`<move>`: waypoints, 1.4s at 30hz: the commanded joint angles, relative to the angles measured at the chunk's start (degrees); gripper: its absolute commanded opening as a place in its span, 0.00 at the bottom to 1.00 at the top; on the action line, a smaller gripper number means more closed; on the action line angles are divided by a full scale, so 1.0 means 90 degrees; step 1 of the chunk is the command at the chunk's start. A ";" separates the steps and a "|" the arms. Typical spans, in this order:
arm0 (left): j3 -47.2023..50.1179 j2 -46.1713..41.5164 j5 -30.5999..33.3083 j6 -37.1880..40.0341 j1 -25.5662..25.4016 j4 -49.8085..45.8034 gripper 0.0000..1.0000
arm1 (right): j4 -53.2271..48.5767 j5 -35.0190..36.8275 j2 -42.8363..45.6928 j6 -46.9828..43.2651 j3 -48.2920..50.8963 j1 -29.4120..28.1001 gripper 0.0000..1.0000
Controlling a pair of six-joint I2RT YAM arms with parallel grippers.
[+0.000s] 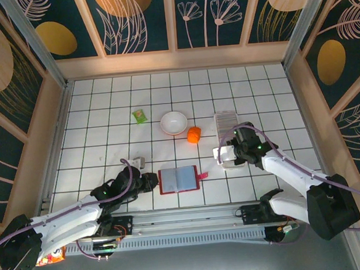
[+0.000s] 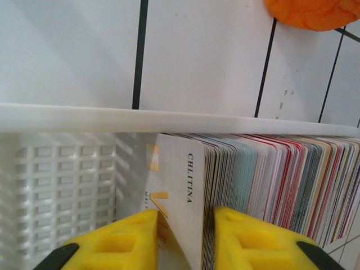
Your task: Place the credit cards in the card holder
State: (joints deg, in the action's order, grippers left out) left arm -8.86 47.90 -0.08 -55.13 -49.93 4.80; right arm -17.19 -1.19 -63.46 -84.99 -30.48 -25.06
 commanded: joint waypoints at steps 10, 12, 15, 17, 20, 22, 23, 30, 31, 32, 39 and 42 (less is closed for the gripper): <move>0.0175 0.0048 -0.0198 -0.0183 -0.0033 0.0404 0.13 | -0.0054 0.0010 0.0395 0.0155 -0.0084 0.0020 0.16; 0.0156 0.0087 -0.0198 -0.0182 -0.0035 0.0390 0.13 | -0.0086 0.0033 0.0473 0.0156 -0.0052 0.0019 0.12; 0.0126 0.0134 -0.0202 -0.0165 -0.0038 0.0356 0.12 | -0.0082 0.0025 0.0600 0.0181 0.0022 0.0019 0.08; 0.0116 0.0146 -0.0218 -0.0163 -0.0033 0.0355 0.12 | -0.0060 0.0035 0.0671 0.0176 0.0080 0.0018 0.07; 0.0118 0.0137 -0.0227 -0.0176 -0.0033 0.0356 0.11 | -0.0055 0.0042 0.0738 0.0186 0.0090 0.0014 0.04; 0.0116 0.0130 -0.0240 -0.0183 -0.0030 0.0360 0.11 | -0.0072 0.0042 0.0753 0.0200 0.0060 0.0021 0.04; 0.0121 0.0137 -0.0246 -0.0184 -0.0039 0.0365 0.11 | -0.0104 0.0044 0.0753 0.0220 0.0025 0.0021 0.04; 0.0098 0.0137 -0.0163 -0.0154 -0.0034 0.0317 0.11 | -0.0311 -0.0004 0.0801 0.0327 -0.0095 0.0019 0.04; 0.0097 0.0137 -0.0154 -0.0153 -0.0038 0.0317 0.11 | -0.0339 -0.0014 0.0802 0.0337 -0.0099 0.0021 0.03; 0.0096 0.0137 -0.0165 -0.0153 -0.0038 0.0308 0.11 | -0.0383 -0.0014 0.0801 0.0347 -0.0109 0.0014 0.03; 0.0123 0.0117 -0.0179 -0.0174 -0.0038 0.0345 0.11 | -0.0668 -0.0090 0.0831 0.0508 -0.0361 0.0007 0.00; 0.0106 0.0137 -0.0197 -0.0164 -0.0038 0.0346 0.11 | -0.0924 -0.0140 0.0850 0.0627 -0.0532 0.0008 0.00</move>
State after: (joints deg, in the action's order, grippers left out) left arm -7.77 49.08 -1.48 -56.18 -49.93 7.07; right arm -25.98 -2.70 -57.12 -80.79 -31.81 -25.10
